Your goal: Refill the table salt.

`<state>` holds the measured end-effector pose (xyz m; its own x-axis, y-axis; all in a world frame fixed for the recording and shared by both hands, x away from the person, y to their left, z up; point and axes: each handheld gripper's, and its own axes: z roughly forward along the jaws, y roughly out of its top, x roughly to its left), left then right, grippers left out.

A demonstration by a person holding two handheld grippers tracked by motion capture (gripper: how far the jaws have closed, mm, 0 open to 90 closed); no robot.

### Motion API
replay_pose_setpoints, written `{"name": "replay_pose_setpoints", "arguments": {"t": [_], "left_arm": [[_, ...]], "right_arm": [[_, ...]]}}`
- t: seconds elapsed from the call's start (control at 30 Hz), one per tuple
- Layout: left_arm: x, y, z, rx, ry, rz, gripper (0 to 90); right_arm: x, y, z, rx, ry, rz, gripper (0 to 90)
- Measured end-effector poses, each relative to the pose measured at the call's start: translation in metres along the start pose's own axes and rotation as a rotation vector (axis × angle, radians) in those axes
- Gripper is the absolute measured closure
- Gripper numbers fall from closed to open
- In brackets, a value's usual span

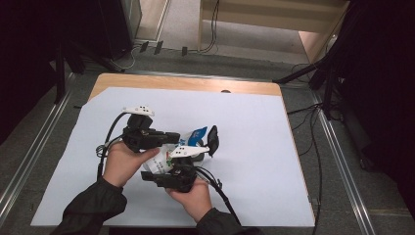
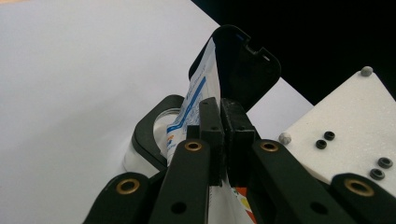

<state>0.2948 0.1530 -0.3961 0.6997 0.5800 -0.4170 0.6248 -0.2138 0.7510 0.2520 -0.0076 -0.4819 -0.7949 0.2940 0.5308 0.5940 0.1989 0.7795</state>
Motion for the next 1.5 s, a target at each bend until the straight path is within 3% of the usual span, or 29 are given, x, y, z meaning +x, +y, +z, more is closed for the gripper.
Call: {"name": "replay_pose_setpoints", "arguments": {"t": [1.07,1.5], "left_arm": [[0.0011,-0.0009,0.0024,0.020,-0.013,0.000,86.9],[-0.0025,-0.0003,0.0007,0.004,0.011,0.008,88.9]], "right_arm": [[0.0000,-0.0003,-0.0004,0.005,-0.008,-0.004,64.1],[0.0004,-0.0001,-0.0010,-0.009,-0.006,-0.005,64.2]]}}
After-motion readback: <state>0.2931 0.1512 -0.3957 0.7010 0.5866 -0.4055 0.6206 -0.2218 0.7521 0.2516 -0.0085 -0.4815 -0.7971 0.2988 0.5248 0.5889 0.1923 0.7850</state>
